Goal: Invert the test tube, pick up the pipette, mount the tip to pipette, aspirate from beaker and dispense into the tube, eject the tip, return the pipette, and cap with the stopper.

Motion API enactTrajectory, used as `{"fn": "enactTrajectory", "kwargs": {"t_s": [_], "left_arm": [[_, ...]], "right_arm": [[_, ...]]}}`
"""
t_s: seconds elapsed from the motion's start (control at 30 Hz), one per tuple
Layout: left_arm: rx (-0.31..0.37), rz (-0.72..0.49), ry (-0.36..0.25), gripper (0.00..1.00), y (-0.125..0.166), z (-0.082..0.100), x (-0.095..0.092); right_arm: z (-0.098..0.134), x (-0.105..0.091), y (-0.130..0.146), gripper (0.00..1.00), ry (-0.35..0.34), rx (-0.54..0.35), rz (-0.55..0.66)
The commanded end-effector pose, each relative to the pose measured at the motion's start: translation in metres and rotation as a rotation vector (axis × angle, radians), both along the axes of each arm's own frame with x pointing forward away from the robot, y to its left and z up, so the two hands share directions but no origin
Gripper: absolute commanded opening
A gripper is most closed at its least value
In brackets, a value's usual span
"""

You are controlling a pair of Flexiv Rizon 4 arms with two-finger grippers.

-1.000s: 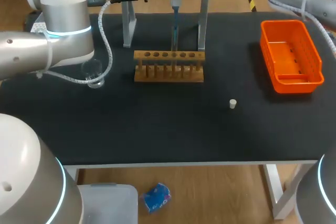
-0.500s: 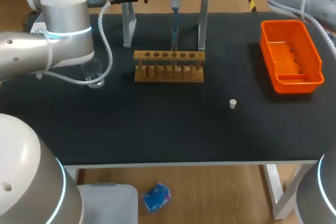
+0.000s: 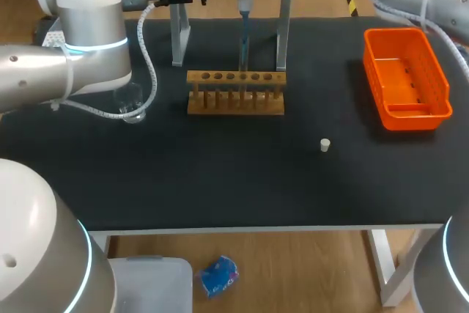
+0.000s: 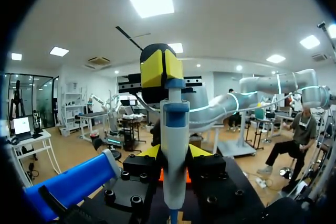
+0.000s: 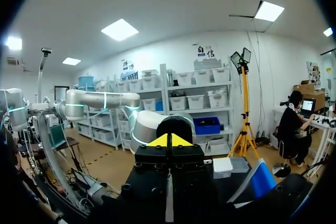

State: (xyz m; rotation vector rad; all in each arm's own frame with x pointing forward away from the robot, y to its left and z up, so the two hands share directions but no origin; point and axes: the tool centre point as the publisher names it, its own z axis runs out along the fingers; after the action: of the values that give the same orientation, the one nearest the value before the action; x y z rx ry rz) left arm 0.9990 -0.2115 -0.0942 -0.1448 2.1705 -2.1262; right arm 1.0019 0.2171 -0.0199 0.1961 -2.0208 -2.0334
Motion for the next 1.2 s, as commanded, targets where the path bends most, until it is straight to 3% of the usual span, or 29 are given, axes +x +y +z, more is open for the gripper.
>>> {"fn": "enactTrajectory", "kwargs": {"t_s": [0.03, 0.73, 1.2], "left_arm": [[-0.001, 0.005, -0.001, 0.00, -0.001, 0.004, 0.000], [-0.001, 0.005, -0.001, 0.00, -0.001, 0.004, 0.000], [-0.001, 0.005, -0.001, 0.00, -0.001, 0.004, 0.000]], "right_arm": [[-0.007, -0.001, -0.002, 0.00, 0.007, -0.003, 0.004], [-0.020, -0.005, 0.001, 0.00, 0.039, -0.022, 0.012], [0.016, 0.000, 0.002, 0.00, -0.040, -0.023, 0.022]]}}
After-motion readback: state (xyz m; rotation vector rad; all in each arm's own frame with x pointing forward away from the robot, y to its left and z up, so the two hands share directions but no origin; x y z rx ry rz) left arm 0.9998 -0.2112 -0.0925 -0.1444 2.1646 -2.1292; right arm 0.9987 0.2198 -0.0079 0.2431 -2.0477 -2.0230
